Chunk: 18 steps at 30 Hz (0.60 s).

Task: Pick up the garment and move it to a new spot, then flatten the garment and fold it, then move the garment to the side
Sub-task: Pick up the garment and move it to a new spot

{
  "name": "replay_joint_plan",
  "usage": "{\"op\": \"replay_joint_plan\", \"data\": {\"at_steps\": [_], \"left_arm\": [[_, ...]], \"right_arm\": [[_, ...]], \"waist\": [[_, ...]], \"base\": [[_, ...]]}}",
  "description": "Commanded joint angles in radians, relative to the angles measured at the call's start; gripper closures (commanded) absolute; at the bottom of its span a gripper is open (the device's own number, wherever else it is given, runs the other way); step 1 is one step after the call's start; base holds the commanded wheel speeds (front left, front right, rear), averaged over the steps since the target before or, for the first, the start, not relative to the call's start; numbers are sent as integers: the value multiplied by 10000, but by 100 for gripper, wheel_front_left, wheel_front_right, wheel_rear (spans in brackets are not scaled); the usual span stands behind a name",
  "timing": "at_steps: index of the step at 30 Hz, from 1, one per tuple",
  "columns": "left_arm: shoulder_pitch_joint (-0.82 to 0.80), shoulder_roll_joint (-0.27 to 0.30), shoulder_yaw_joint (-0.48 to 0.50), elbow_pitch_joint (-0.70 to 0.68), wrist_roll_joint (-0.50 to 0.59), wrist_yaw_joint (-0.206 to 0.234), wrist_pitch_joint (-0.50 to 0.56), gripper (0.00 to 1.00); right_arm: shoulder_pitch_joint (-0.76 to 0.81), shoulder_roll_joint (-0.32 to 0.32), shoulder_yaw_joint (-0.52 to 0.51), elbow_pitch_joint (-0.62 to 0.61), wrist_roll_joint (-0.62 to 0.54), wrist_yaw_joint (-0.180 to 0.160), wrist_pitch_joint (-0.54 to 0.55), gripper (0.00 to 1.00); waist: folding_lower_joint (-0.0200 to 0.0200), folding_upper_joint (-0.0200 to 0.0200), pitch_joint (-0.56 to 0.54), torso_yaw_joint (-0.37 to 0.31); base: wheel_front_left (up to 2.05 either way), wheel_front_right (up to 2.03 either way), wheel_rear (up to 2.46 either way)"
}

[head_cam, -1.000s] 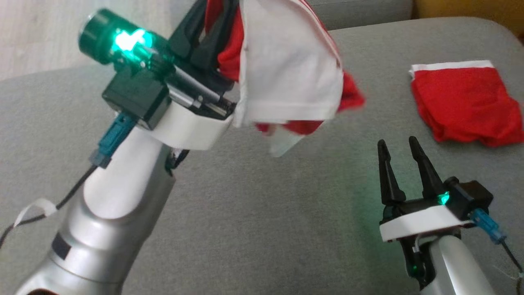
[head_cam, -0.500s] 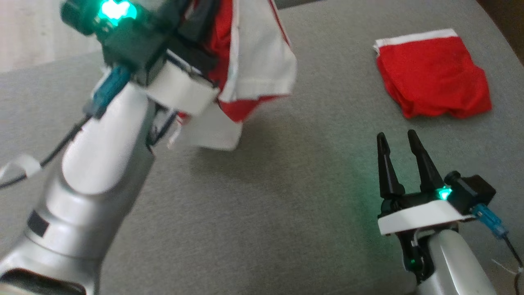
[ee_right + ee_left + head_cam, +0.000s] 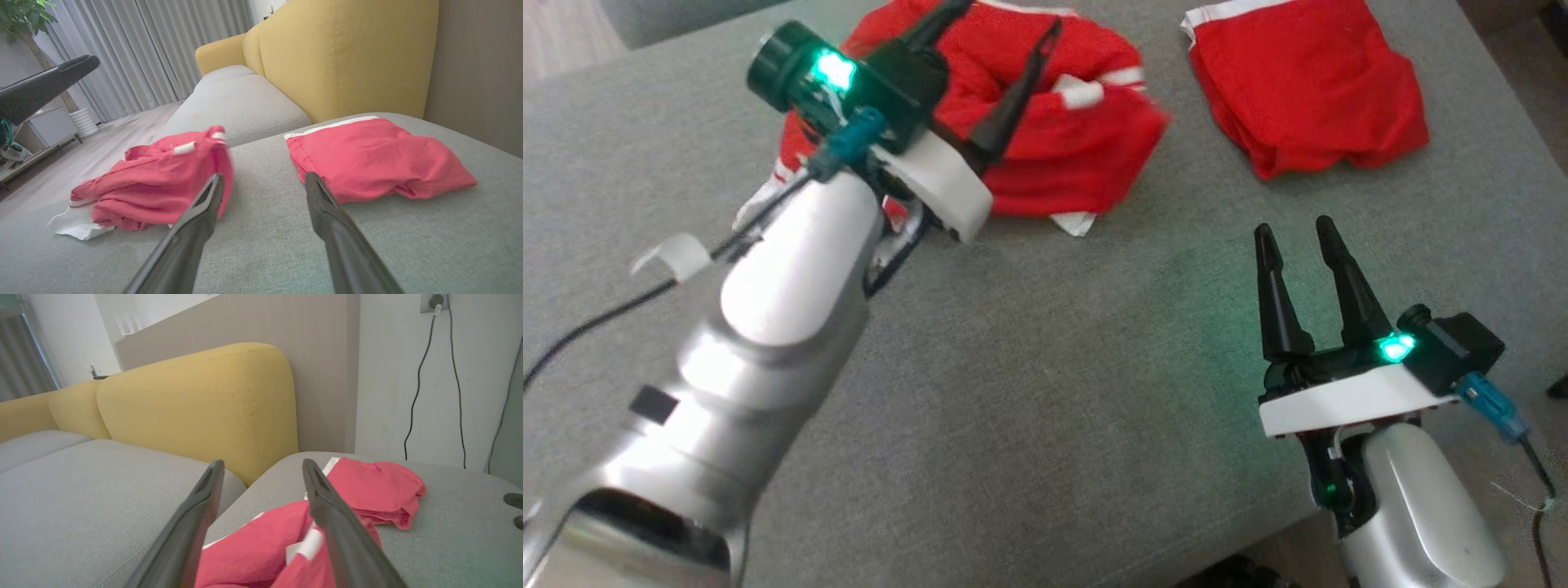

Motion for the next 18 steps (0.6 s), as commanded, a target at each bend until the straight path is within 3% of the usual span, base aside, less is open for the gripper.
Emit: {"op": "replay_joint_plan", "data": {"at_steps": [1, 6, 11, 18], "left_arm": [[-851, 287, 317, -188, -106, 22, -233, 0], [-1011, 598, 439, 84, -218, 51, -724, 0], [-414, 985, 866, 58, -408, 535, -1249, 0], [1883, 1212, 1433, -643, -1051, 1294, -1653, 0]], "right_arm": [[-165, -33, 198, -339, 34, -17, -109, 0], [-88, -33, 165, -268, -80, -17, -109, 0], [-18, -33, -10, -250, -348, -17, -109, 0], [241, -33, -364, -174, -815, -17, -109, 0]], "waist": [[-2, 0, 83, -7], [-2, 0, -29, 274], [-2, 0, -399, 907], [-2, 0, -1015, 1979]], "base": [[0, 0, 0], [0, 0, 0], [0, 0, 0], [0, 0, 0]]}}
